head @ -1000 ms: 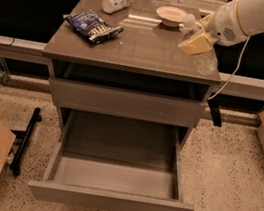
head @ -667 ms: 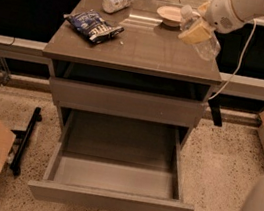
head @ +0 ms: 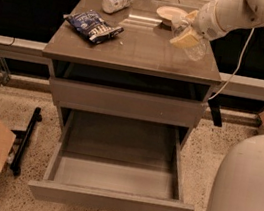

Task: Pick water bottle from middle drawer and place on counter

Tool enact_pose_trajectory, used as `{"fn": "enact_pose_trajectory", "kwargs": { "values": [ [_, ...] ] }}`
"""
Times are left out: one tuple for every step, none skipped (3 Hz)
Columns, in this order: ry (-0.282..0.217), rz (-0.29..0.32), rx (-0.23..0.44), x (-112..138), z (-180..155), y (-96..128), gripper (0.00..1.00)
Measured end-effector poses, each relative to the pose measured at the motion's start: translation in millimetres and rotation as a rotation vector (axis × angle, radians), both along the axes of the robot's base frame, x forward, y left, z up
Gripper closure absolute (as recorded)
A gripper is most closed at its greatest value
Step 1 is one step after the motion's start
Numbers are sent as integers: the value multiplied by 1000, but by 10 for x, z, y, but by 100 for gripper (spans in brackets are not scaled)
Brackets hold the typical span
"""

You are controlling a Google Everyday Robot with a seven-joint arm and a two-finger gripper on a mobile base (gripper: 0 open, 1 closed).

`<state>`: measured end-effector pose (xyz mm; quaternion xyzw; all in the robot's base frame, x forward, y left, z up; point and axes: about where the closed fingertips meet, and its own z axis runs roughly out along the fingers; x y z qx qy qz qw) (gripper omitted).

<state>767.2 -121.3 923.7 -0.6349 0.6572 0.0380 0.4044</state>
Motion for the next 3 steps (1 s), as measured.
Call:
{"fn": "enact_pose_trajectory", "kwargs": {
  "values": [
    [-8, 14, 40, 144, -189, 51, 35],
    [-16, 32, 76, 218, -293, 141, 11],
    [-17, 46, 124, 267, -367, 269, 0]
  ]
}}
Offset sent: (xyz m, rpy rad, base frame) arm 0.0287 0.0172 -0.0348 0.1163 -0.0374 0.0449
